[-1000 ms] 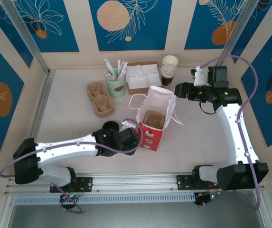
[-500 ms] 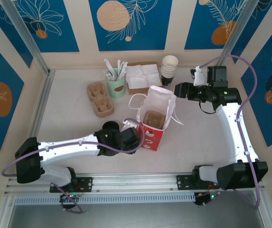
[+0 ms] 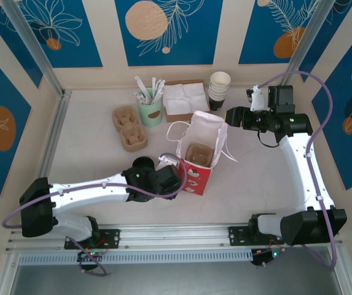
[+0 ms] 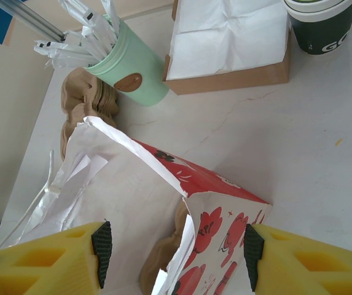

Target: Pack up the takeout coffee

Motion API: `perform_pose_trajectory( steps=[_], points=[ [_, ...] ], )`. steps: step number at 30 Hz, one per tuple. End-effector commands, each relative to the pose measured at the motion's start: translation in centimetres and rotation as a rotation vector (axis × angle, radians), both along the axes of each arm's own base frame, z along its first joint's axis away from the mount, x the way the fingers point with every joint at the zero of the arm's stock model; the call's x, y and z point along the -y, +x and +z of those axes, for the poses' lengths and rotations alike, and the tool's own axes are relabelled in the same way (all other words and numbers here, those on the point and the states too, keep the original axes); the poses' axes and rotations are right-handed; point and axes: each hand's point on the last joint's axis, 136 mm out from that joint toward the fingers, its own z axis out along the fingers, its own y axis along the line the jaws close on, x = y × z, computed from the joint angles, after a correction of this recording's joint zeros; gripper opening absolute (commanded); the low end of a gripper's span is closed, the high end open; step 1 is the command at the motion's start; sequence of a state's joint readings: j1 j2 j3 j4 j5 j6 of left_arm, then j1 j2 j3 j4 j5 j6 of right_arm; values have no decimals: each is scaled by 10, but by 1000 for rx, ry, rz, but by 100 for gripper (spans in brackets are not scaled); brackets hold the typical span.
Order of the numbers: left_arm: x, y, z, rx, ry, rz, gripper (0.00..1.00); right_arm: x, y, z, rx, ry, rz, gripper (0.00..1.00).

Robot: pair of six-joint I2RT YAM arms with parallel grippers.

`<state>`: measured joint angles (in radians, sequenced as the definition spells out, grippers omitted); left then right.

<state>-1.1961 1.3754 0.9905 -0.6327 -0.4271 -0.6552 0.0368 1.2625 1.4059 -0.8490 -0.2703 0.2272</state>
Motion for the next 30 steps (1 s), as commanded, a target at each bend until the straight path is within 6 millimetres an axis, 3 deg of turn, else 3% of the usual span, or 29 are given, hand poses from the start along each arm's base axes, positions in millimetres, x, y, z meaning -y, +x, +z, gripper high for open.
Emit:
perform_pose_trajectory(
  steps=[1,6,20,30],
  points=[
    [-12,-12,-8,-55,60,-8,83,-1,1,-1,-7,18,9,61],
    [-13,-13,-9,-67,68,4,84,-1,2,-2,-10,18,8,61],
    [-18,-16,-15,-93,84,24,72,-1,2,-2,-15,23,7,61],
    [-17,-12,-1,-59,62,20,71,-5,4,-1,-2,45,26,61]
  ],
)
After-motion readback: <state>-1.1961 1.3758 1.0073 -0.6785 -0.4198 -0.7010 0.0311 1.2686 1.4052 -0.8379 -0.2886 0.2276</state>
